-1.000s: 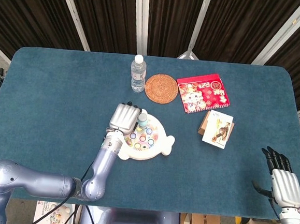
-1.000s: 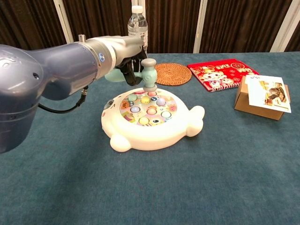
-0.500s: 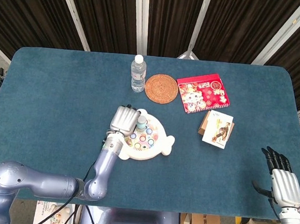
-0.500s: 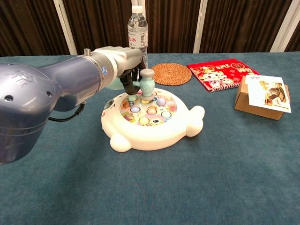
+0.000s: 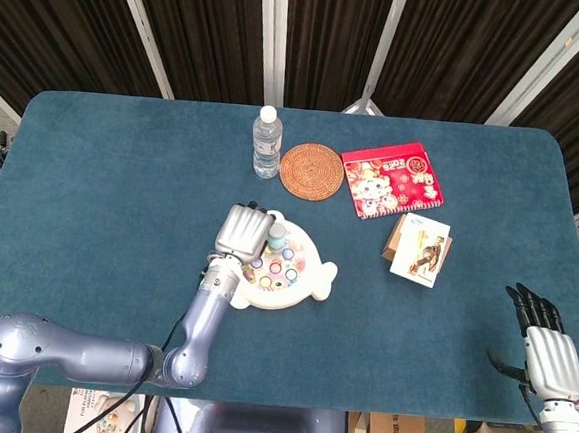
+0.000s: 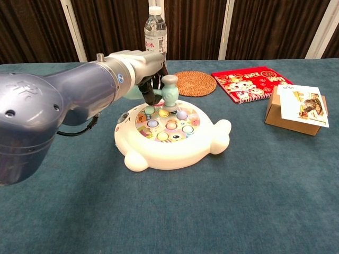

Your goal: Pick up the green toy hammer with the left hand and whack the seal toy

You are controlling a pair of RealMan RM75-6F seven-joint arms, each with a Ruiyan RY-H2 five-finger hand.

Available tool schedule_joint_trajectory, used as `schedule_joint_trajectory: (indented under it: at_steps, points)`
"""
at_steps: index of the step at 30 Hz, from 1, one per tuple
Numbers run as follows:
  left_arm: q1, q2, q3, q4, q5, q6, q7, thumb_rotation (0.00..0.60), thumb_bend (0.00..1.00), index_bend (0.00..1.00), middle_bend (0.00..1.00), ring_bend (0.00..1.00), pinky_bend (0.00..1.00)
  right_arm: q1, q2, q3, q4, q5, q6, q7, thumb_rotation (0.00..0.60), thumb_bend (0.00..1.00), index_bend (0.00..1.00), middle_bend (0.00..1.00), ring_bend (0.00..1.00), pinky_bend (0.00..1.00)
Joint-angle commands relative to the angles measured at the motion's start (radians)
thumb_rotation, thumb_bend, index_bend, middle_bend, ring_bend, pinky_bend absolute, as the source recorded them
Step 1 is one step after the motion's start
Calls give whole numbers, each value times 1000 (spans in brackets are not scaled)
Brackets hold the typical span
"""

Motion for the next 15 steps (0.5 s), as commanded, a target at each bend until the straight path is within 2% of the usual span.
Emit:
schedule_joint_trajectory:
  at_steps: [1, 5, 8, 12, 15]
  points:
    - [11, 24, -16, -39, 6, 19, -15, 600, 712, 590, 414, 269, 420, 0, 0, 0, 0, 0, 1, -2, 600, 274, 0, 0, 0, 0]
    - [37, 68, -13, -105, 23, 42, -28, 600, 712, 582, 414, 269, 419, -1, 0, -1, 1, -4, 3, -5, 600, 273, 0, 0, 0, 0]
    - [81, 132, 15, -186, 44, 63, -43, 600, 712, 579, 414, 269, 418, -2, 0, -1, 1, -6, 7, -9, 600, 273, 0, 0, 0, 0]
    - [184, 246, 95, -303, 90, 85, -106, 600, 712, 578, 414, 269, 418, -3, -2, -2, 1, -10, 13, -20, 600, 273, 0, 0, 0, 0]
    - [243, 299, 149, -336, 145, 82, -170, 600, 712, 578, 414, 269, 418, -4, -3, -2, 0, -9, 14, -27, 600, 273, 0, 0, 0, 0]
